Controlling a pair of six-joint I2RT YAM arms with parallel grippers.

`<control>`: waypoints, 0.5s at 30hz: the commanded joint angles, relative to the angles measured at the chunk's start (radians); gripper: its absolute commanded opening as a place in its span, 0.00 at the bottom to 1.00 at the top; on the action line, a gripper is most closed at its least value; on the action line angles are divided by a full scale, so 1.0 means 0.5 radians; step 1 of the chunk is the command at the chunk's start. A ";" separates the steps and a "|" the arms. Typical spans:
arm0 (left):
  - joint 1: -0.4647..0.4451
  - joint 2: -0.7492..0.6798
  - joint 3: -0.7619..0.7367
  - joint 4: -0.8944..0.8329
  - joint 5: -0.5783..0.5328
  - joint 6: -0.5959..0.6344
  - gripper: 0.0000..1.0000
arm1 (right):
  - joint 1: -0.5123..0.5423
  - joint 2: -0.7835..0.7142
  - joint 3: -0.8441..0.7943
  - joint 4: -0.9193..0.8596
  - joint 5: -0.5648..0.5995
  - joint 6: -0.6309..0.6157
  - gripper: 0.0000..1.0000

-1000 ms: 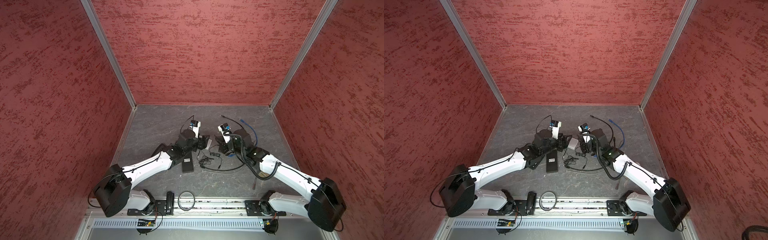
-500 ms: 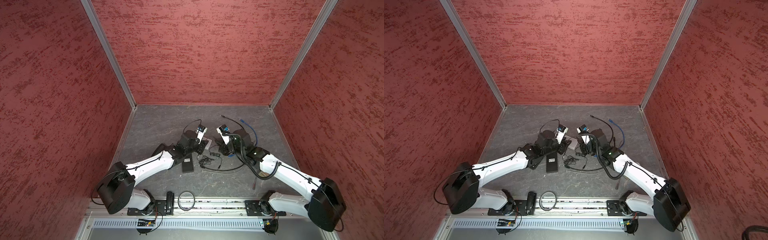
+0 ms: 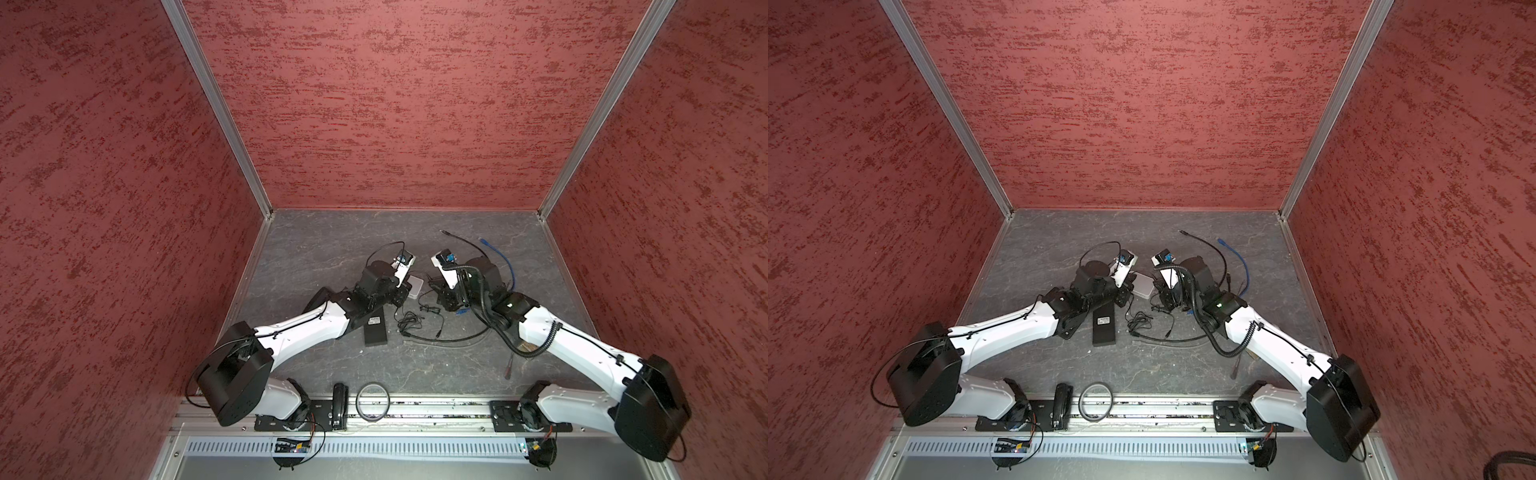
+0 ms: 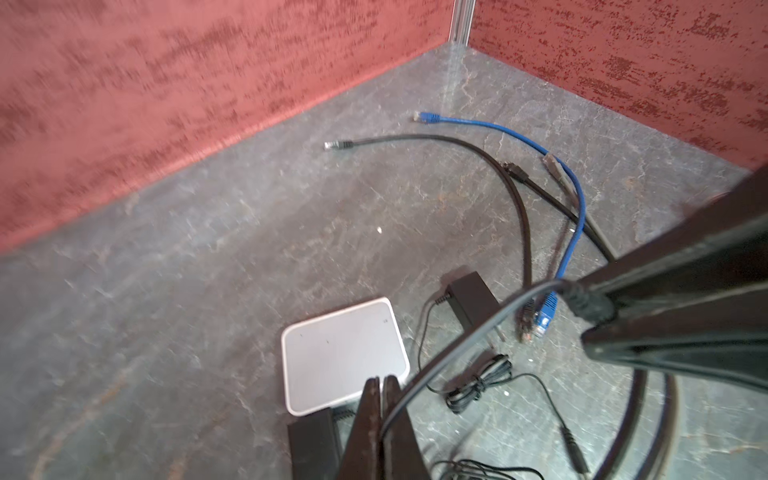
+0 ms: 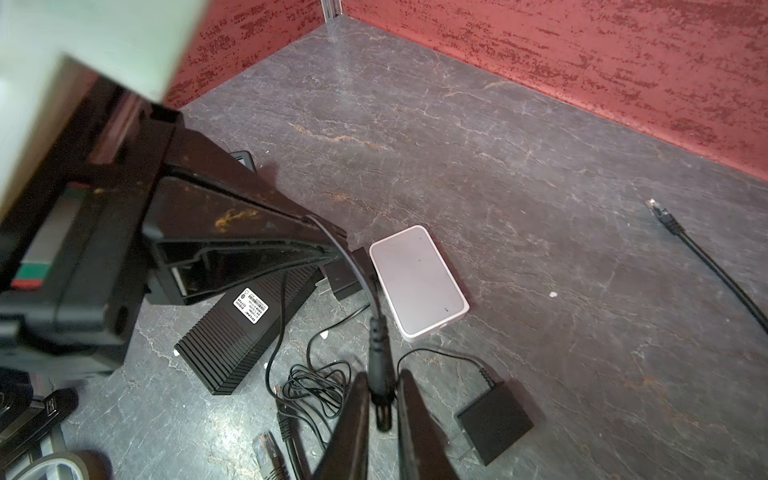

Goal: Insert the plug into the switch port

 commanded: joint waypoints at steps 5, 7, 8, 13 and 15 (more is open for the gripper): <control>-0.057 -0.168 -0.076 0.140 -0.024 0.567 0.00 | -0.009 0.026 0.204 -0.244 -0.051 -0.128 0.39; -0.036 -0.193 -0.066 0.072 0.016 0.630 0.00 | -0.012 0.013 0.244 -0.314 -0.073 -0.142 0.49; -0.024 -0.208 -0.070 0.052 0.039 0.666 0.00 | -0.011 0.001 0.265 -0.360 -0.093 -0.155 0.52; 0.060 -0.258 -0.085 -0.009 0.097 0.829 0.00 | -0.029 -0.050 0.343 -0.589 -0.157 -0.180 0.60; 0.086 -0.256 -0.057 -0.090 0.125 0.902 0.00 | -0.037 -0.070 0.358 -0.655 -0.163 -0.173 0.61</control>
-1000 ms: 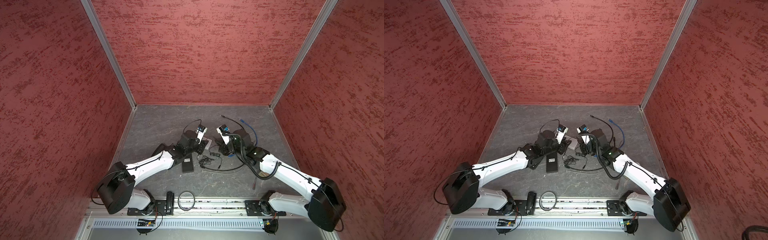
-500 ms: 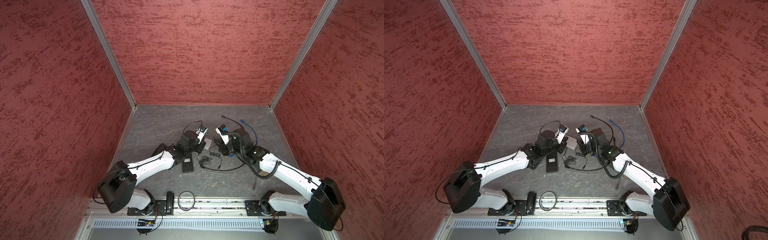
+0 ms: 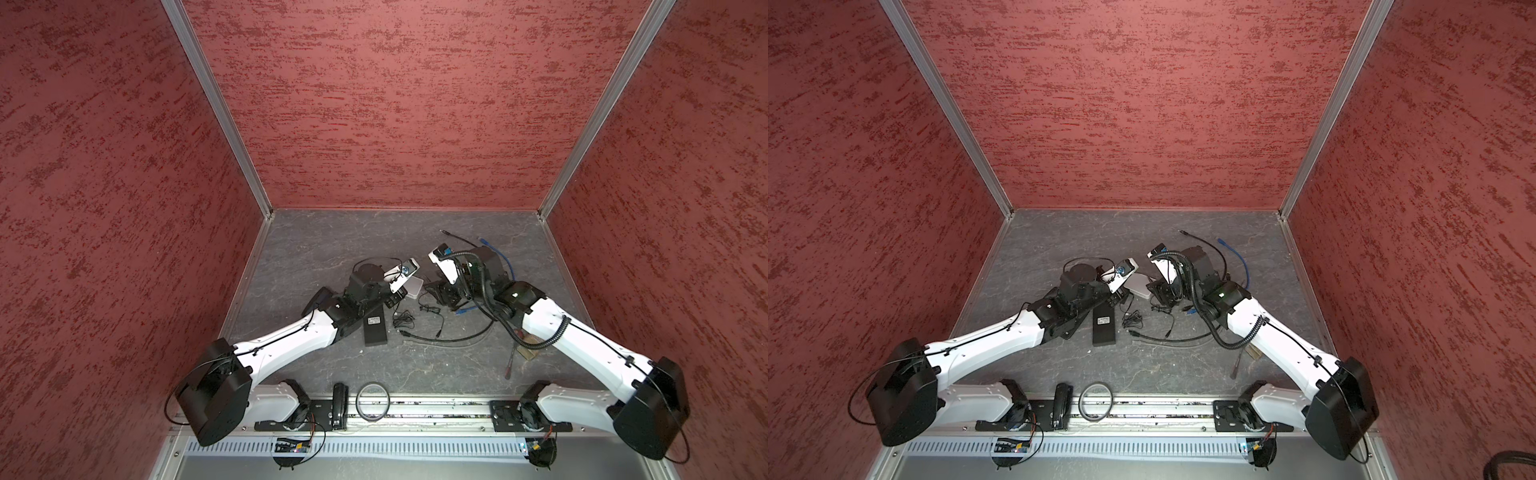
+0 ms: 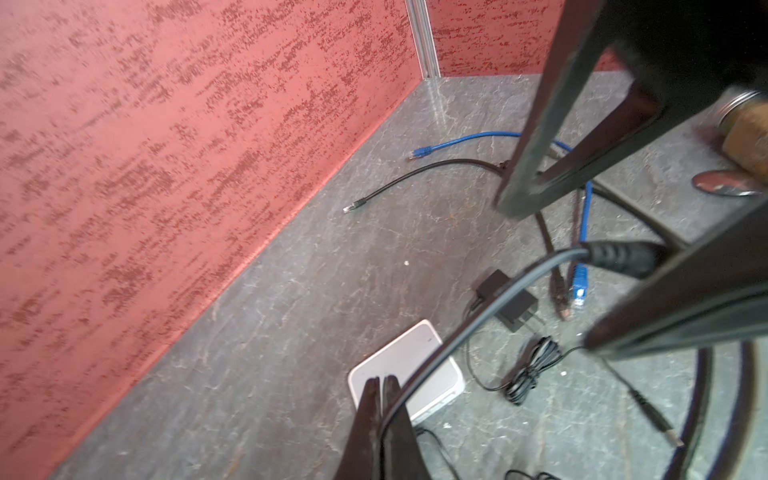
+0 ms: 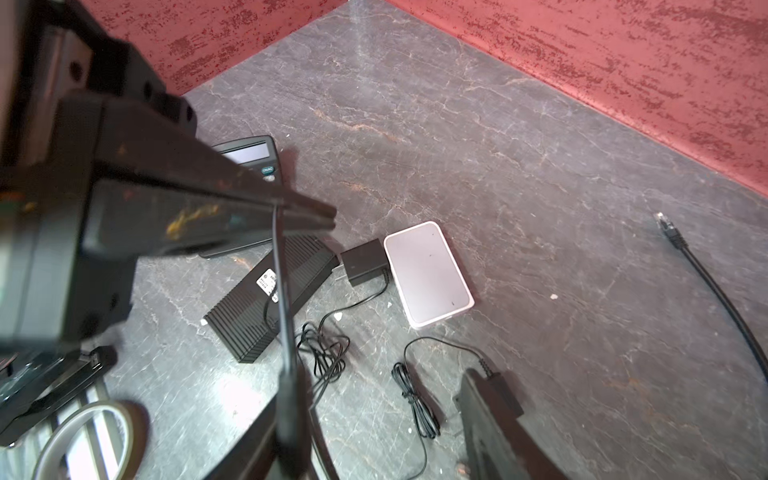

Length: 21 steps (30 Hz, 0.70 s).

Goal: Insert the plug into the switch port

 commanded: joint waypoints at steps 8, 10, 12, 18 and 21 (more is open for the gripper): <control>0.089 0.042 0.122 -0.281 0.098 0.510 0.00 | -0.038 -0.085 0.098 -0.216 -0.236 0.065 0.63; 0.090 0.027 0.116 -0.279 0.150 0.592 0.00 | -0.057 -0.023 0.157 -0.268 -0.276 0.097 0.62; 0.090 0.011 0.101 -0.264 0.200 0.665 0.00 | -0.076 0.068 0.226 -0.335 -0.350 0.126 0.59; 0.088 -0.014 0.085 -0.199 0.294 0.757 0.00 | -0.109 0.244 0.289 -0.401 -0.647 0.182 0.49; 0.090 -0.016 0.070 -0.174 0.300 0.795 0.00 | -0.116 0.242 0.261 -0.358 -0.711 0.216 0.48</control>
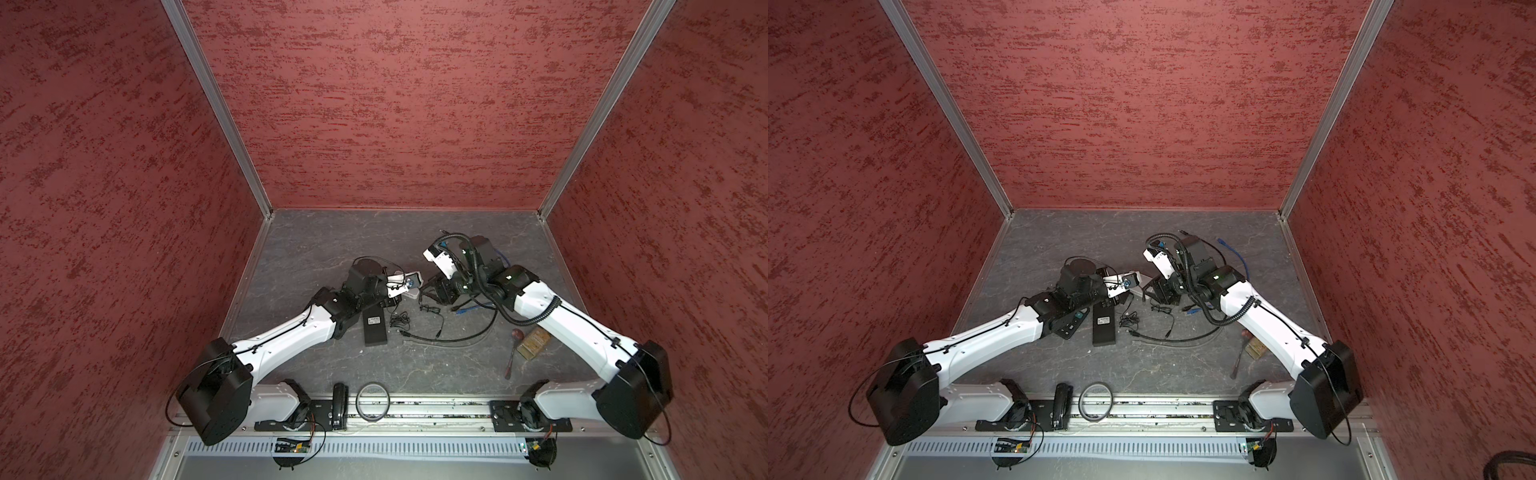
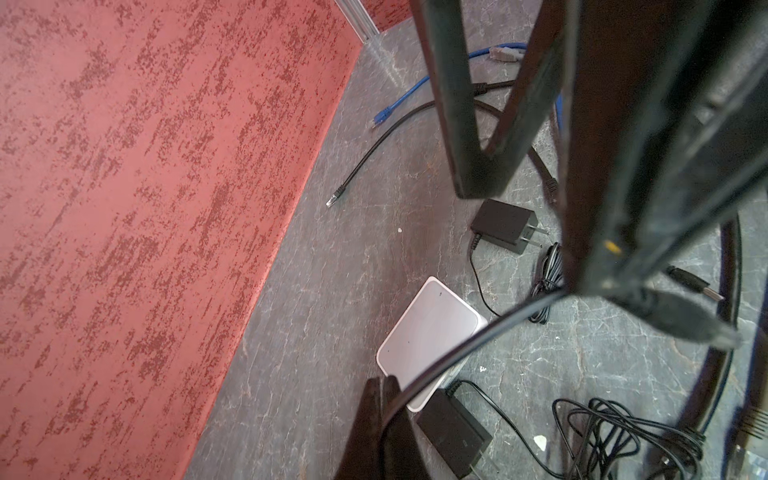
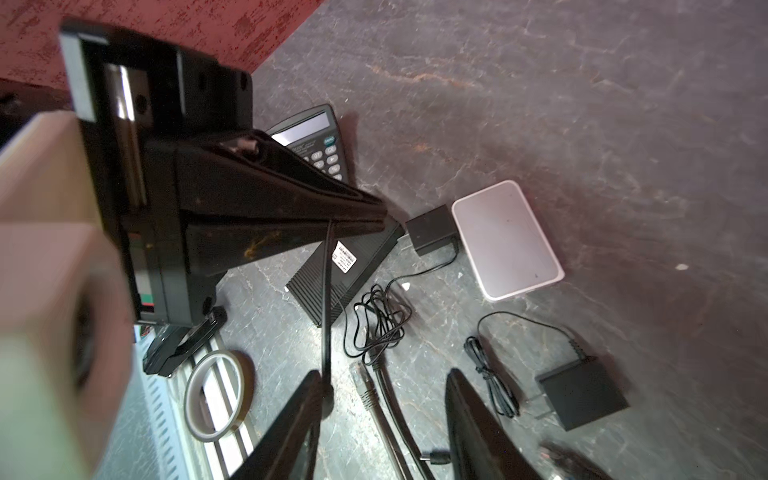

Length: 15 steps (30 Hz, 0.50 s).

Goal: Insert the plug into the switch port

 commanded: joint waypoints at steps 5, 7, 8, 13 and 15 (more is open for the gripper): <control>0.011 -0.053 -0.037 0.138 0.072 0.120 0.00 | -0.016 -0.034 -0.013 -0.025 -0.213 0.054 0.45; 0.009 -0.052 -0.042 0.154 0.082 0.142 0.00 | -0.016 -0.025 -0.004 -0.049 -0.197 0.046 0.42; 0.012 -0.050 -0.039 0.160 0.088 0.148 0.00 | -0.016 -0.023 -0.001 -0.056 -0.196 0.041 0.40; 0.010 -0.050 -0.035 0.170 0.128 0.193 0.00 | -0.017 0.021 0.034 -0.105 -0.201 0.021 0.30; 0.011 -0.048 -0.036 0.166 0.127 0.220 0.00 | -0.016 0.027 0.033 -0.113 -0.203 0.012 0.28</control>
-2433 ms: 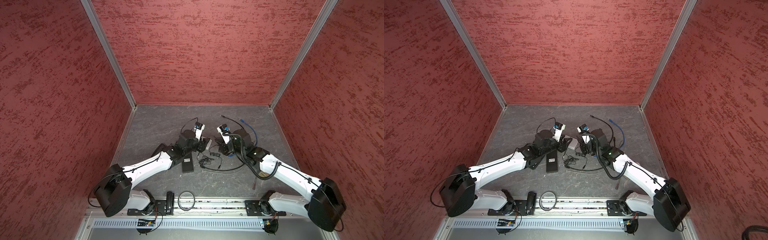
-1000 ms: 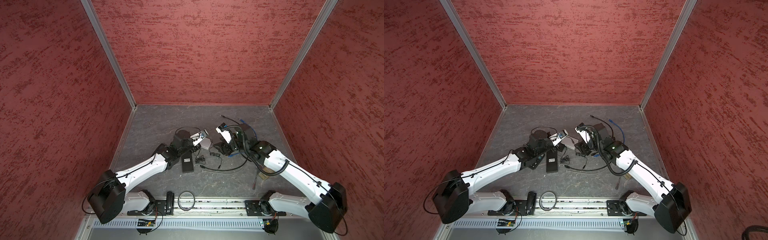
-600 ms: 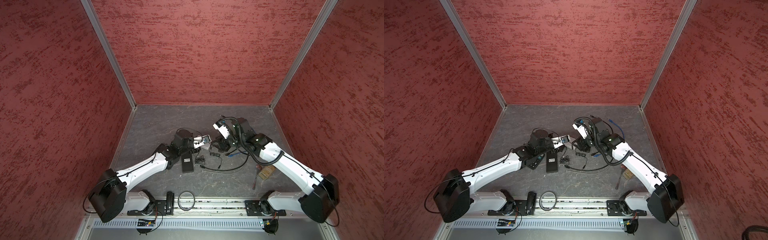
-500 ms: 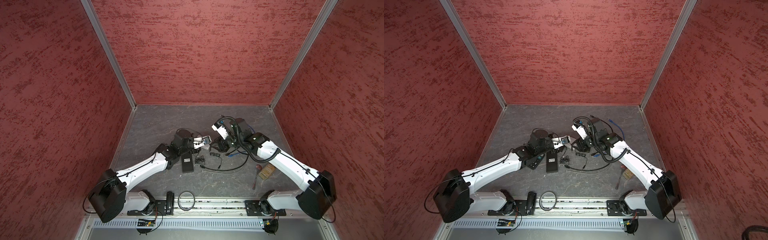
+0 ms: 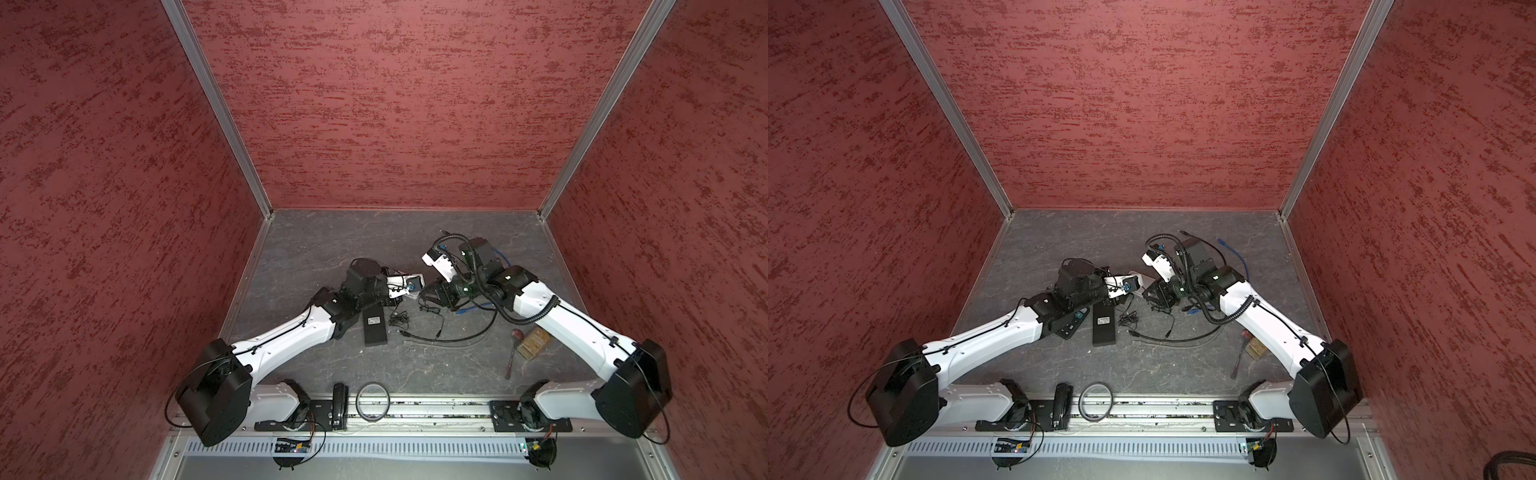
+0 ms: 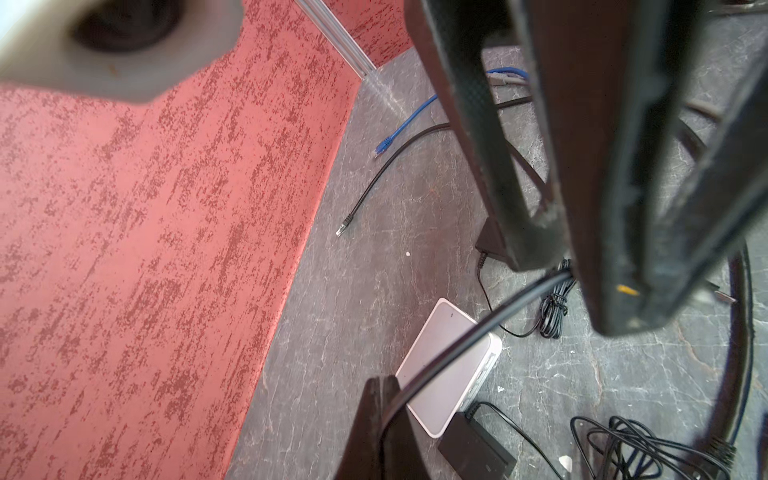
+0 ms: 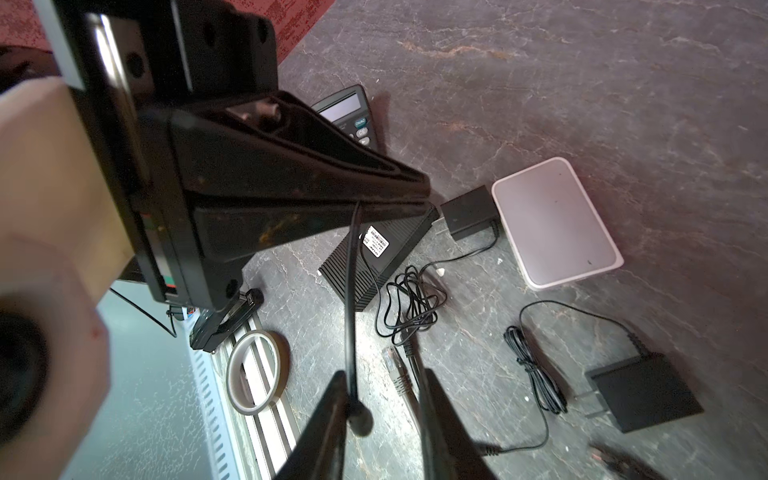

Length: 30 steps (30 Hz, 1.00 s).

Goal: Insert the plug into the switch port

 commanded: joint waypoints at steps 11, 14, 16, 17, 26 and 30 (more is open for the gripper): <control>0.016 0.000 0.001 0.042 0.070 0.135 0.00 | -0.016 0.056 0.045 -0.063 -0.081 -0.038 0.17; 0.014 0.011 0.016 0.040 0.089 0.131 0.00 | -0.015 0.068 0.038 -0.056 -0.086 -0.038 0.15; 0.014 0.022 0.020 0.052 0.092 0.124 0.00 | -0.016 0.075 0.035 -0.042 -0.089 -0.035 0.15; 0.014 0.024 0.022 0.058 0.097 0.120 0.00 | -0.016 0.078 0.034 -0.034 -0.092 -0.032 0.14; 0.014 0.053 -0.013 0.207 0.081 -0.048 0.09 | -0.016 0.075 -0.037 0.139 -0.086 0.057 0.07; 0.011 0.037 -0.102 0.395 0.042 -0.184 0.58 | -0.019 0.060 -0.096 0.269 -0.075 0.150 0.06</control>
